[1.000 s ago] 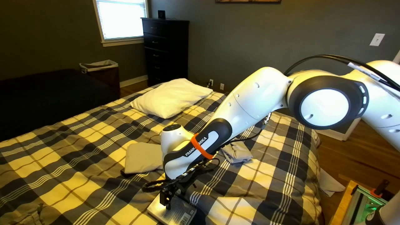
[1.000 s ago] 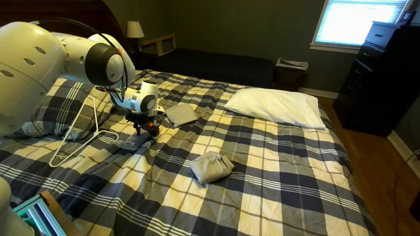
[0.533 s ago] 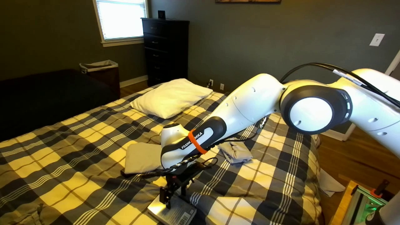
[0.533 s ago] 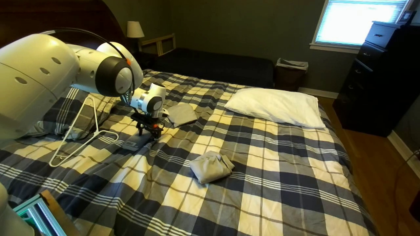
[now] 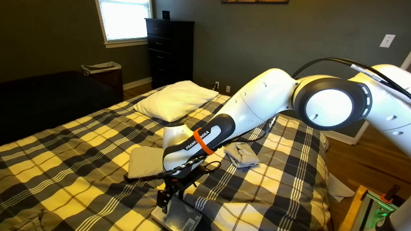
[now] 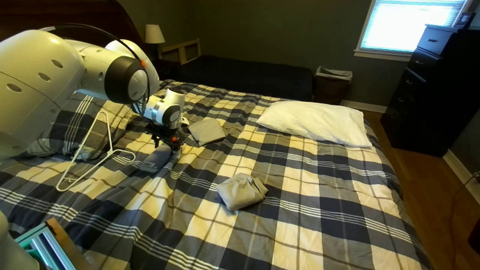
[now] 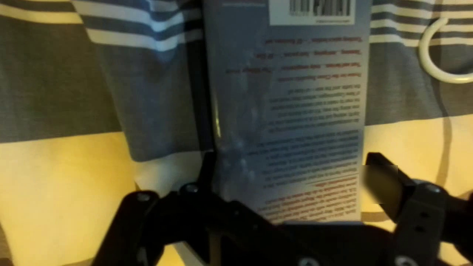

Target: Put the book on the grey cloth on the right

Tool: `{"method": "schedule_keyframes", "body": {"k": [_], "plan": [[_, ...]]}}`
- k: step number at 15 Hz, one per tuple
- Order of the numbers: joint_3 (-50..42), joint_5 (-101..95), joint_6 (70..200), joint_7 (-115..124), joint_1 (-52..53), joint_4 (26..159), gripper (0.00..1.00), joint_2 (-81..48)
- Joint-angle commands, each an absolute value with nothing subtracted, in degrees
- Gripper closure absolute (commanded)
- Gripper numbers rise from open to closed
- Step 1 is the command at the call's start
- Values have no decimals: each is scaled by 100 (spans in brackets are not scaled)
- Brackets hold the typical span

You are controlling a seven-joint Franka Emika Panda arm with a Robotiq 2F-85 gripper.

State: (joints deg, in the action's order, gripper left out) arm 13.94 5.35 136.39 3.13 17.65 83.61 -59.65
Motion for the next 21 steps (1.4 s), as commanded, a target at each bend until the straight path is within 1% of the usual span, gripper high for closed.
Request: {"method": "schedule_keyframes", "body": {"k": [1, 4, 14, 21], "plan": [[1476, 658, 14433, 327, 1680, 9567, 0, -5130], [1451, 609, 14650, 274, 1652, 9854, 0, -4937], [1996, 937, 14255, -959, 757, 9795, 0, -5280], [1965, 888, 14195, -787, 1030, 9917, 0, -5278]]}}
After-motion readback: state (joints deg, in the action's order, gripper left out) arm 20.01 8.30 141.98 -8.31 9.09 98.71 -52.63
